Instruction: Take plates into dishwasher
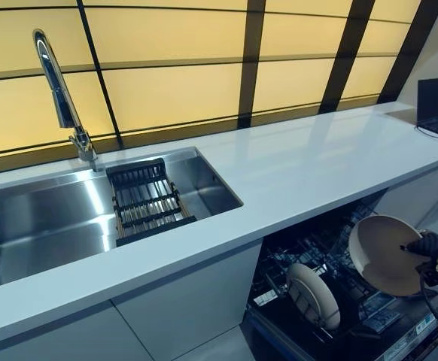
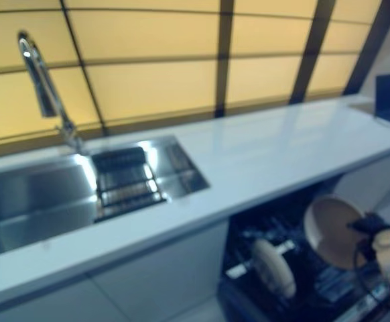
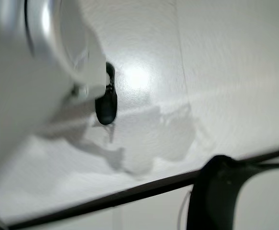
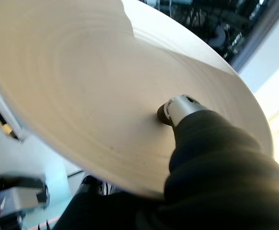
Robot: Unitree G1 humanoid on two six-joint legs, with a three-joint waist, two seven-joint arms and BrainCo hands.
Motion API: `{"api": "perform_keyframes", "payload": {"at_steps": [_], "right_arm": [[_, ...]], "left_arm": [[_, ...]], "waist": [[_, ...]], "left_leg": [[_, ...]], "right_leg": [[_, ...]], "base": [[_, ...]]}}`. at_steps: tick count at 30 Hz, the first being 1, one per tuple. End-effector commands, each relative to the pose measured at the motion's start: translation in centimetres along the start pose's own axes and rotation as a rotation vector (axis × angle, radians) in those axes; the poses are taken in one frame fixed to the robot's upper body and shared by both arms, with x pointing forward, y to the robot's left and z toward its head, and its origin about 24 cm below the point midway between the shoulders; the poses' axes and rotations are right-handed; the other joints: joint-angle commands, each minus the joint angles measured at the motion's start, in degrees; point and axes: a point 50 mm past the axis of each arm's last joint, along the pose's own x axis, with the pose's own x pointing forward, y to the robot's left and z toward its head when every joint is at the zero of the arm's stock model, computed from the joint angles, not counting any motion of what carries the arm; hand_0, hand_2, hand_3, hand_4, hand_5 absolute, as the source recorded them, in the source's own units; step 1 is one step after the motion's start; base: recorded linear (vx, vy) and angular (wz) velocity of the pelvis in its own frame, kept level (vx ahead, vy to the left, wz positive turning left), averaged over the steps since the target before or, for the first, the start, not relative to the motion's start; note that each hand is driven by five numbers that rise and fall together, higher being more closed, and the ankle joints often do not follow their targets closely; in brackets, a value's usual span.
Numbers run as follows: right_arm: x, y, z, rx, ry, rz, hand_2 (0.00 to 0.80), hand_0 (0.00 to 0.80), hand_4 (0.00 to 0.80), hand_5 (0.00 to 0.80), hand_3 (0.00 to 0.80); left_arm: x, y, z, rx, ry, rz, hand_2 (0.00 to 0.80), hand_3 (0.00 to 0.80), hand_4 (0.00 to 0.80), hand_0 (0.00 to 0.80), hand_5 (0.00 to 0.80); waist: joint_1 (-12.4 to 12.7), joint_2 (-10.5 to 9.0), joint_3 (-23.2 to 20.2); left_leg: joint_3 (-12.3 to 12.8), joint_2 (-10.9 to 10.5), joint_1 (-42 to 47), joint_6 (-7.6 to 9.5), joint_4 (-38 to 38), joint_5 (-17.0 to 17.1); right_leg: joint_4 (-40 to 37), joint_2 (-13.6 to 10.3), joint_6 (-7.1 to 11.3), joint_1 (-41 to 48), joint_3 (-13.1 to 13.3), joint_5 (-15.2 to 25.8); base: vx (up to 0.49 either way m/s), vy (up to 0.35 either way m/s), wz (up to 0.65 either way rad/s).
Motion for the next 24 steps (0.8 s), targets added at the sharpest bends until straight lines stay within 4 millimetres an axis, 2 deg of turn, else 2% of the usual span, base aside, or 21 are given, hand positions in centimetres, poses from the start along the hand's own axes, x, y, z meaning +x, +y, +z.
{"api": "perform_keyframes", "payload": {"at_steps": [1, 6, 15, 18, 24], "right_arm": [[-0.2, -0.7, 3.9, -0.052, -0.147, -0.075, 0.8, 0.8, 0.8, 0.8, 0.8], [0.0, -0.4, 4.3, -0.082, -0.157, -0.103, 0.8, 0.8, 0.8, 0.8, 0.8], [-0.6, -2.7, 6.2, -0.207, -0.209, -0.258, 0.8, 0.8, 0.8, 0.8, 0.8], [-0.7, -3.0, 6.4, -0.224, -0.212, -0.28, 0.8, 0.8, 0.8, 0.8, 0.8], [-1.4, -4.8, 6.9, -0.265, -0.226, -0.368, 0.8, 0.8, 0.8, 0.8, 0.8]], "left_arm": [[0.0, 1.2, 1.5, -0.007, -0.05, 0.029, 0.0, 0.0, 0.0, 0.0, 0.0], [0.0, 0.6, 1.9, -0.025, -0.079, 0.003, 0.0, 0.0, 0.0, 0.0, 0.0], [0.0, -0.4, 2.8, -0.038, -0.126, -0.049, 0.0, 0.0, 0.0, 0.0, 0.0], [0.0, -0.5, 2.9, -0.043, -0.129, -0.057, 0.0, 0.0, 0.0, 0.0, 0.0], [-0.1, -1.2, 3.1, -0.038, -0.146, -0.088, 0.0, 0.0, 0.0, 0.0, 0.0]], "waist": [[0.1, -1.26, 1.6], [0.0, 0.11, 3.8], [-0.3, 3.25, 7.4], [-0.4, 3.76, 7.8], [-0.9, 6.13, 9.2]], "left_leg": [[-0.5, -3.9, -2.3, 4.6, 0.1, -2.5], [-0.3, -3.9, -3.5, 4.27, 0.1, -2.0], [0.1, -3.8, -6.1, 3.11, -0.2, -0.7], [0.2, -3.8, -6.4, 2.91, -0.2, -0.5], [0.3, -3.8, -6.9, 2.03, -0.2, 0.0]], "right_leg": [[3.5, -0.4, 3.65, -0.5, 0.4, -4.0], [3.4, -0.7, 3.56, -1.7, 0.0, -3.6], [2.9, -1.1, 3.16, -4.2, -0.5, -3.2], [3.0, -1.1, 3.06, -4.5, -0.6, -3.2], [3.3, -1.4, 2.58, -5.2, -1.2, -3.7]], "base": [[-0.004, -0.041, -0.02], [-0.01, -0.036, -0.01], [-0.018, -0.035, 0.01], [0.0, 0.0, 0.0], [0.013, -0.014, 0.05]]}}
